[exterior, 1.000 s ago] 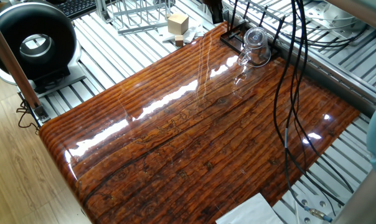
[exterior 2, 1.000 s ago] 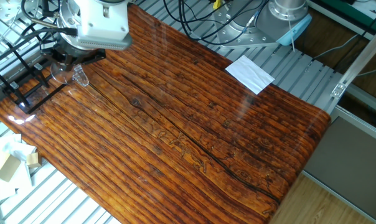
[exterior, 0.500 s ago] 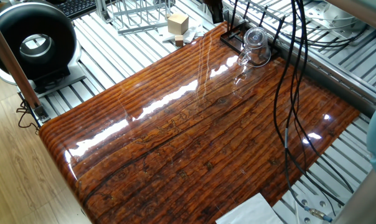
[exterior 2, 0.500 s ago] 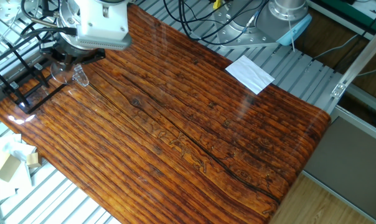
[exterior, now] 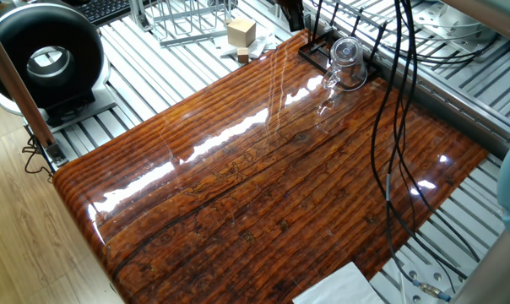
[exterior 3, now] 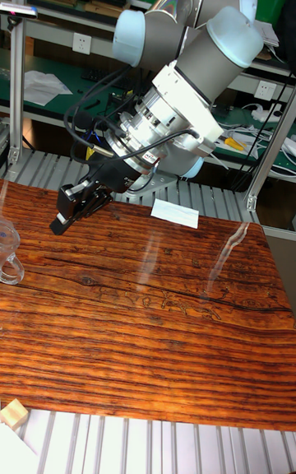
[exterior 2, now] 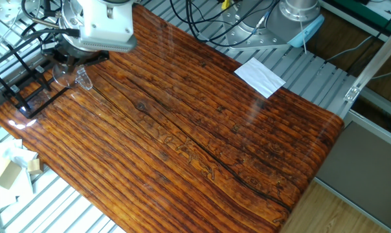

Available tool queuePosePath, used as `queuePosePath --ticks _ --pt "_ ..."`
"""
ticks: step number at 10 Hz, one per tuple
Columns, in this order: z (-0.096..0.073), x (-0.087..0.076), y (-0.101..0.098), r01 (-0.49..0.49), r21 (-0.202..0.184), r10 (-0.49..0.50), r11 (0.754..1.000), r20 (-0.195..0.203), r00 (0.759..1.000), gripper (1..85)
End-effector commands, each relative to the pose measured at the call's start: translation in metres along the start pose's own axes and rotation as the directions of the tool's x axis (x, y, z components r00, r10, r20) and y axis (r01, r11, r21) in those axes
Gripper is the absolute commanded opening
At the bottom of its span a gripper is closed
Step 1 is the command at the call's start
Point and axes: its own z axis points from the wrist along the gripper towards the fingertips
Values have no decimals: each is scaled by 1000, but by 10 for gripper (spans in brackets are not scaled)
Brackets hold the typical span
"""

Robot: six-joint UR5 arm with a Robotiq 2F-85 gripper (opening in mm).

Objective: Take the cup off the cup rack

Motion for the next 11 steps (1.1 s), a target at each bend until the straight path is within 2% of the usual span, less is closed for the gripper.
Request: queuePosePath --ticks 1,5,9,11 --pt "0 -1 4 -5 -17 6 1000 7 1000 10" --pt "0 -4 5 -15 -21 15 1000 19 1000 10" --pt "0 -8 -4 -11 11 11 1000 36 999 10" --pt "0 -9 -3 -24 7 24 1000 40 999 10"
